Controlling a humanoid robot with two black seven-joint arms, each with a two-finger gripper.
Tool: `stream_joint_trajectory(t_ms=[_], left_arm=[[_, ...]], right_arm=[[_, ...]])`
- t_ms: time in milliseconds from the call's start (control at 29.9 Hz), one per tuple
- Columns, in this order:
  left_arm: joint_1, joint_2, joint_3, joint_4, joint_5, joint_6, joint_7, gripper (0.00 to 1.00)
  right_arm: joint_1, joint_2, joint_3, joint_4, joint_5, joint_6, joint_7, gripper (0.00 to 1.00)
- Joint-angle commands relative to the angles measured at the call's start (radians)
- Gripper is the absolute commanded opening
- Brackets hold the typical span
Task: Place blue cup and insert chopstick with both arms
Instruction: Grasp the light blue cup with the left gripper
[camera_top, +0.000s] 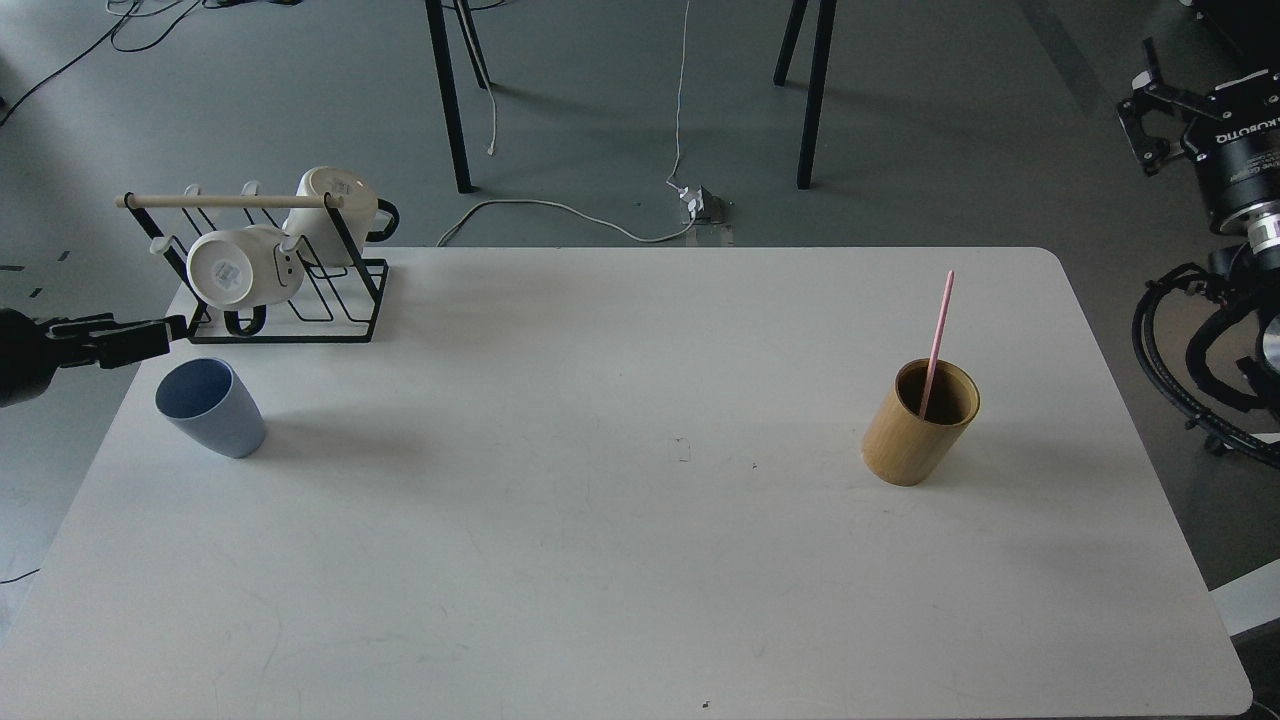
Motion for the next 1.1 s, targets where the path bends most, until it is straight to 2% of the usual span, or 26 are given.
stream_joint_trajectory(t_ms=[0, 33, 201, 267, 401, 635, 669, 702, 735, 869, 1070], left_arm=[[-0.002, -0.062, 0.072, 0.092, 0.0, 0.062, -0.001, 0.83], [-0.002, -0.088, 0.092, 0.126, 0.0, 0.08, -0.001, 0.79], [-0.006, -0.194, 0.127, 0.284, -0.004, 0.114, -0.001, 0.74], [-0.008, -0.202, 0.129, 0.293, -0.006, 0.112, -0.001, 0.72], [-0.008, -0.202, 0.129, 0.293, -0.004, 0.112, -0.001, 0.63], [0.0, -0.211, 0.129, 0.295, -0.001, 0.109, -0.001, 0.33], [0.0, -0.211, 0.129, 0.295, -0.001, 0.103, -0.001, 0.27], [0.001, -0.211, 0.13, 0.295, -0.001, 0.099, -0.001, 0.16], [0.001, -0.211, 0.13, 0.295, 0.0, 0.094, -0.001, 0.12], [0.0, -0.211, 0.129, 0.292, -0.001, 0.08, -0.001, 0.11], [-0.022, -0.207, 0.127, 0.263, -0.001, 0.077, -0.001, 0.03]], right_arm=[[-0.002, 0.004, 0.003, -0.001, 0.0, 0.0, 0.0, 0.99], [0.0, 0.006, 0.003, -0.001, 0.0, 0.0, 0.0, 0.99], [-0.003, 0.003, 0.007, 0.03, 0.0, 0.0, 0.0, 0.99], [-0.006, 0.001, 0.009, 0.033, 0.0, 0.0, 0.0, 0.99], [-0.006, 0.001, 0.01, 0.033, 0.0, 0.0, 0.0, 0.99], [-0.008, 0.006, 0.01, 0.033, 0.0, 0.0, 0.0, 0.99], [-0.008, 0.006, 0.01, 0.033, 0.0, 0.0, 0.0, 0.99], [-0.008, 0.006, 0.01, 0.033, 0.0, 0.0, 0.0, 0.99], [-0.008, 0.006, 0.01, 0.033, 0.0, 0.0, 0.0, 0.99], [-0.008, 0.007, 0.03, 0.033, 0.0, 0.0, 0.0, 0.99], [-0.006, 0.007, 0.032, 0.032, 0.0, 0.0, 0.0, 0.99]])
